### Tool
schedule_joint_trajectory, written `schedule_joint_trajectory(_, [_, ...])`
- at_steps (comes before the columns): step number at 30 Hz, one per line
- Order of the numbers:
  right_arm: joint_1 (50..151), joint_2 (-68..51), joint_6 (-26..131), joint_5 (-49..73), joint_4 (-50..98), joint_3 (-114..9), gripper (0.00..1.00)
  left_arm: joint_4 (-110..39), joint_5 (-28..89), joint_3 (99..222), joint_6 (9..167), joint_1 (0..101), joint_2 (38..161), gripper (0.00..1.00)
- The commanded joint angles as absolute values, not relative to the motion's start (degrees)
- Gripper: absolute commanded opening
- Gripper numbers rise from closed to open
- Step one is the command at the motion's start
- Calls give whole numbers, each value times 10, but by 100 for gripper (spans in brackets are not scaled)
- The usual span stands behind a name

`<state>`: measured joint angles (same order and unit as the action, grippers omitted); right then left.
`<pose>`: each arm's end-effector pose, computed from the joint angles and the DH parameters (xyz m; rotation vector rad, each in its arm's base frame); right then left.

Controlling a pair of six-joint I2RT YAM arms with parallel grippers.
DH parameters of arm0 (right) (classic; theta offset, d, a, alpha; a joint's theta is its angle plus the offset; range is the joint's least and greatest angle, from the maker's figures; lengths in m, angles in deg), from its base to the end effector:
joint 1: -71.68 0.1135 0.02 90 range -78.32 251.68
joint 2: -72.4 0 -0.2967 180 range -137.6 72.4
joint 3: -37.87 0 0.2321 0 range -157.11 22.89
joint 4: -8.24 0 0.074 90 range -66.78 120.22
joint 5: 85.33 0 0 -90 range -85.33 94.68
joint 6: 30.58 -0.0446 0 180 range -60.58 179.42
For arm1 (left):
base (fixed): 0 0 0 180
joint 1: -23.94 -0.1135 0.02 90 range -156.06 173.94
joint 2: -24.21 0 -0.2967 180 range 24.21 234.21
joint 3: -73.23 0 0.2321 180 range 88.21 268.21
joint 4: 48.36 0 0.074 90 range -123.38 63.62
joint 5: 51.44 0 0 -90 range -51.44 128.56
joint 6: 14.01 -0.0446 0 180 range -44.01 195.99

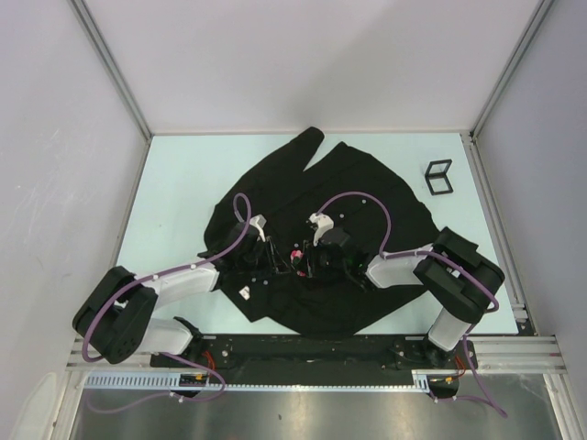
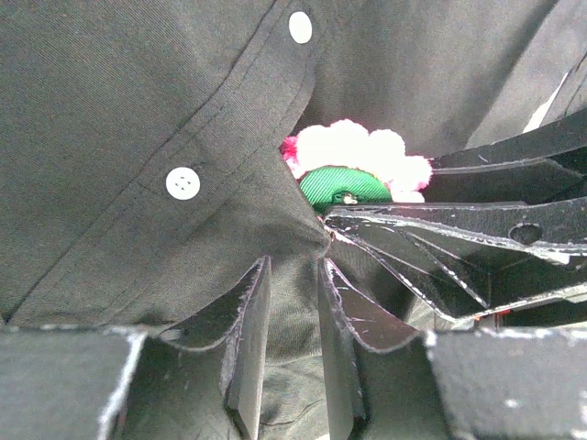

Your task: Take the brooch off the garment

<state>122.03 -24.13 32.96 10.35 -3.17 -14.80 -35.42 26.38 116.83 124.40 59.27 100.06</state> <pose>0.2014 0.2500 0.1839 -0.5298 2.2060 0.8619 0.1795 -0.1387 0.1939 -0.1788 2.5431 -0.9032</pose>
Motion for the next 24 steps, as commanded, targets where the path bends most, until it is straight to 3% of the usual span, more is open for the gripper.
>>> schedule_joint_trajectory(1, [1220,-222,332,105,-24,-143,26,-361,270,1180,1231,590,995,32])
schedule_joint_trajectory(9, [1220,-220,337,105,-31,-140,0,-354,280,1181,1230,590,992,32])
schedule_joint_trajectory(13, [1250,-209,364,47,21,-152,0,-345,295,1173,1240,591,997,32])
schedule_joint_trajectory(20, [1333,-205,427,-193,166,-223,0,-343,340,1133,1264,584,995,31])
schedule_joint_trajectory(24, [1361,-203,446,-260,215,-236,0,-338,350,1126,1263,570,1007,31])
